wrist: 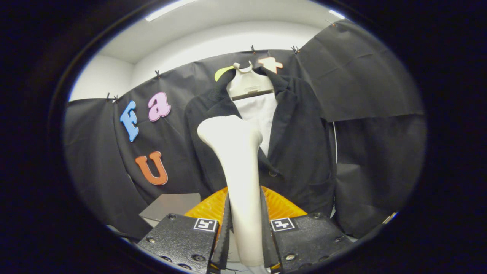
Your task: Iron the clothes twice with a garment steamer, once on the left side and once on the right side.
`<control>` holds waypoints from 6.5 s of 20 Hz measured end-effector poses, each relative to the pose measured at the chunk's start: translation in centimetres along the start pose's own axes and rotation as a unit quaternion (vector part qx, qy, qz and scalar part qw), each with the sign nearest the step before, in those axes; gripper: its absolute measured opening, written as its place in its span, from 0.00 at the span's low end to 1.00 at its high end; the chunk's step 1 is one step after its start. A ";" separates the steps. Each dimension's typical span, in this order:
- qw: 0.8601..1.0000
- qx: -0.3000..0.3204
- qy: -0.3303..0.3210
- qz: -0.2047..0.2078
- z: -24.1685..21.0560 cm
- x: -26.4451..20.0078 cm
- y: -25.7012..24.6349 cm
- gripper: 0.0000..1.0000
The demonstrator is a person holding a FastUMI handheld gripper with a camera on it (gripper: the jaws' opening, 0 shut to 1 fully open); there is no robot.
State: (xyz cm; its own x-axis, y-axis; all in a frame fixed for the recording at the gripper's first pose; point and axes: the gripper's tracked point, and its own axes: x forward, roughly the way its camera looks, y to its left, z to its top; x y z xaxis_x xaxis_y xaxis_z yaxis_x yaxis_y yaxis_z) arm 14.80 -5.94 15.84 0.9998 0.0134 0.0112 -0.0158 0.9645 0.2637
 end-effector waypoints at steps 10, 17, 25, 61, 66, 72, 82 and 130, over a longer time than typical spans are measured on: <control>0.999 -0.043 0.019 -0.017 -1.3 5.2 0.5 0.38; 0.997 -0.067 0.022 -0.039 -3.0 6.2 -0.2 0.38; 0.994 -0.083 0.041 -0.053 -6.0 5.9 -1.9 0.38; 0.980 -0.079 0.171 -0.056 -25.5 5.9 -6.9 0.38; 0.976 -0.075 0.196 -0.062 -28.7 6.1 -7.3 0.38; 0.971 -0.063 0.220 -0.066 -30.9 5.6 -7.7 0.38; 0.975 -0.018 0.211 -0.073 -28.4 2.4 -9.2 0.38; 0.993 -0.073 -0.007 -0.095 5.0 8.5 -13.2 0.38</control>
State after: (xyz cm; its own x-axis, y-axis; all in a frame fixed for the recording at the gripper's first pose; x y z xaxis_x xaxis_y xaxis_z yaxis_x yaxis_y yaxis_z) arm 23.43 -19.85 17.31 0.9847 -0.1741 -0.0120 0.1743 0.9774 0.1195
